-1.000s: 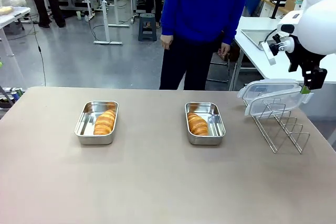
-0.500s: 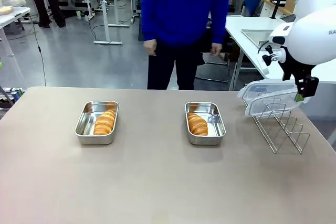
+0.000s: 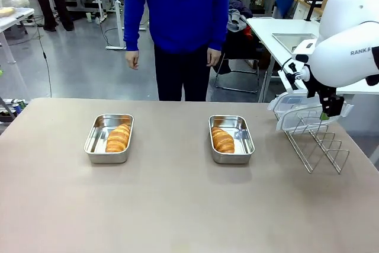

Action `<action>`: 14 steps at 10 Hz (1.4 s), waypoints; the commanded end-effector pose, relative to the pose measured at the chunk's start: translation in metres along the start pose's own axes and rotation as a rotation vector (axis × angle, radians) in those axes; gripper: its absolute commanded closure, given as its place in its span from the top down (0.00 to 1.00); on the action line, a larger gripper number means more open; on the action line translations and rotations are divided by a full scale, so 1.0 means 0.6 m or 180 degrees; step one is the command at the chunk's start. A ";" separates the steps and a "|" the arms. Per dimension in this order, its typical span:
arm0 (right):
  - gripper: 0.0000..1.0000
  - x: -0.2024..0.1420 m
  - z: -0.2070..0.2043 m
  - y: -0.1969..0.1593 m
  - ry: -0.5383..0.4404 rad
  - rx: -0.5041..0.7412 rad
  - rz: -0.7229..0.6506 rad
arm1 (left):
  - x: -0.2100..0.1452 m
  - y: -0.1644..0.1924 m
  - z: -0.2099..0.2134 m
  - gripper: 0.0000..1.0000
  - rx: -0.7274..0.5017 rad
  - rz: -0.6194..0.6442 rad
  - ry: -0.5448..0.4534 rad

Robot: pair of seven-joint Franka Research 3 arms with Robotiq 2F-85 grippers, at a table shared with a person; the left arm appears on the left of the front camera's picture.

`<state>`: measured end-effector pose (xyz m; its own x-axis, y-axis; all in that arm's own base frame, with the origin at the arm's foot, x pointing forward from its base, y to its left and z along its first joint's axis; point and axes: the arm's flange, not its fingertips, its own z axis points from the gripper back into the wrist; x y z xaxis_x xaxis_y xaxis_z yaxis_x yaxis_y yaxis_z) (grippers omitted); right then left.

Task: Place the bread in airtight containers.
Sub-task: Pick up one Airtight Container lid and hand it to the human.

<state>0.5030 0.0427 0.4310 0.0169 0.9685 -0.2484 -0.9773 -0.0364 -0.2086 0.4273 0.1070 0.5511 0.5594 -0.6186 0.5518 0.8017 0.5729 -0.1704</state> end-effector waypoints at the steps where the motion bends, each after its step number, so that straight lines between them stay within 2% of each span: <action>1: 1.00 -0.009 -0.016 -0.020 0.0099 -0.0112 0.0139 | 0.004 -0.002 0.004 1.00 -0.0032 -0.0008 -0.0038; 4: 1.00 -0.014 -0.033 -0.028 0.0091 -0.0116 0.0131 | 0.004 -0.002 0.004 1.00 -0.0032 -0.0008 -0.0038; 5: 0.41 -0.015 -0.034 -0.028 0.0148 -0.0156 0.0129 | 0.004 -0.002 0.004 1.00 -0.0032 -0.0008 -0.0038; 6: 0.40 -0.015 -0.033 -0.029 0.0156 -0.0152 0.0128 | 0.004 -0.002 0.004 1.00 -0.0032 -0.0008 -0.0038; 7: 0.00 -0.014 -0.032 -0.029 0.0169 -0.0158 0.0142 | 0.004 -0.002 0.004 1.00 -0.0032 -0.0008 -0.0038; 9: 0.00 -0.012 -0.032 -0.030 0.0178 -0.0185 0.0157 | 0.004 -0.002 0.004 1.00 -0.0032 -0.0008 -0.0038; 10: 0.14 -0.012 -0.033 -0.030 0.0187 -0.0188 0.0147 | 0.004 -0.002 0.004 1.00 -0.0032 -0.0008 -0.0038; 11: 0.04 -0.012 -0.032 -0.029 0.0192 -0.0198 0.0145 | 0.004 -0.002 0.004 1.00 -0.0032 -0.0008 -0.0038; 12: 0.00 -0.012 -0.030 -0.027 0.0202 -0.0211 0.0148 | 0.004 -0.002 0.004 1.00 -0.0032 -0.0008 -0.0038; 14: 0.00 -0.012 -0.025 -0.023 0.0246 -0.0211 0.0159 | 0.004 -0.002 0.004 1.00 -0.0032 -0.0008 -0.0038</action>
<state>0.5203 0.0339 0.4192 -0.0145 0.9539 -0.2997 -0.9688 -0.0875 -0.2318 0.4274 0.1070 0.5512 0.5593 -0.6186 0.5518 0.8017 0.5730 -0.1703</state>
